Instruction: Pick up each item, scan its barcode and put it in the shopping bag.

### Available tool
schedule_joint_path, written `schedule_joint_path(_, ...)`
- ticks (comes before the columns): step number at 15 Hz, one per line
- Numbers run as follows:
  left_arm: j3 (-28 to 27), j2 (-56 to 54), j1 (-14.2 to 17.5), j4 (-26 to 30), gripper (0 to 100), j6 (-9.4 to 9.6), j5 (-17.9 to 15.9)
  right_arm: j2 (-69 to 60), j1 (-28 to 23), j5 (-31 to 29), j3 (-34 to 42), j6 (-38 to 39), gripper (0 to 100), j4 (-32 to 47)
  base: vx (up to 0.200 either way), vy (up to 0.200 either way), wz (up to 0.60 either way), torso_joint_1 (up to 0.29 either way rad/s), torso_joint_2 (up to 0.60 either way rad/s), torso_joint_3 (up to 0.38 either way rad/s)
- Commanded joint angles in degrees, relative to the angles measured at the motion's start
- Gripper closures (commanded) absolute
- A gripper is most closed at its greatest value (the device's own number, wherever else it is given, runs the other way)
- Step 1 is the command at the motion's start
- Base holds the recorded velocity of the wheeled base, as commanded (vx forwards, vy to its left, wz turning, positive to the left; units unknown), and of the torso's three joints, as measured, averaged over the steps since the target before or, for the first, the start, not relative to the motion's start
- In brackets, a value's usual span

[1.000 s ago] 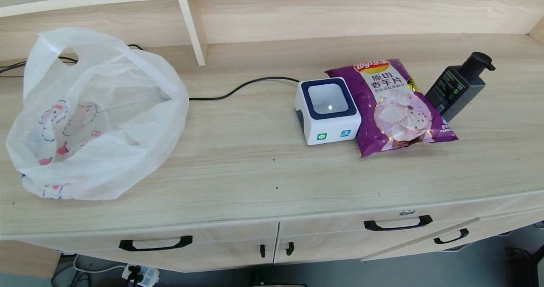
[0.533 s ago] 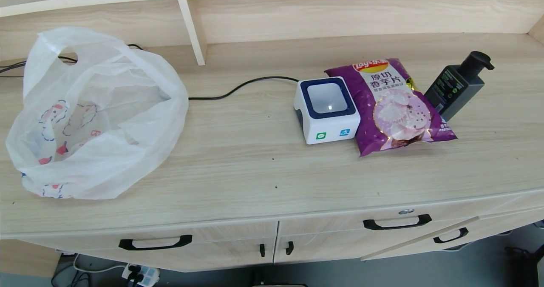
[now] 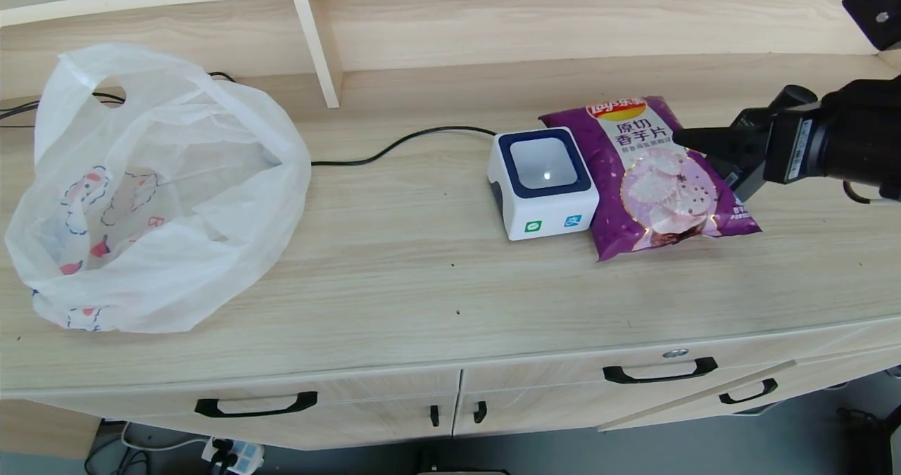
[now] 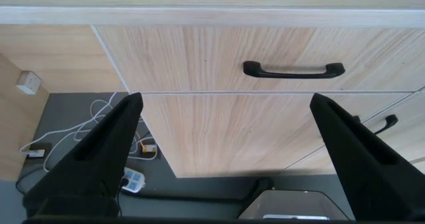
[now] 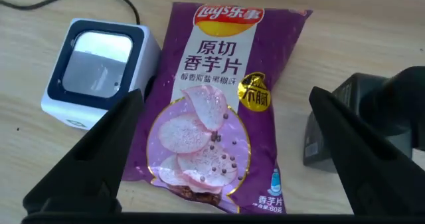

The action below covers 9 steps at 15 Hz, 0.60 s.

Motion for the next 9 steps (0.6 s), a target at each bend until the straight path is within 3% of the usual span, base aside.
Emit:
schedule_joint_path(1, 0.0, 0.09, -0.01, -0.04, 0, 0.04, 0.0, 1.5, -0.07, -0.05, 1.72, 0.29, 0, -0.01, 0.0, 0.0, 0.0, 0.0, 0.0, 0.0)
schedule_joint_path(9, 0.0, 0.09, -0.01, -0.21, 0, 0.22, -0.09, 7.82, 0.46, -0.32, 1.36, -0.23, 0, -5.2, 0.0, 0.0, 0.0, 0.0, 0.0, 0.0)
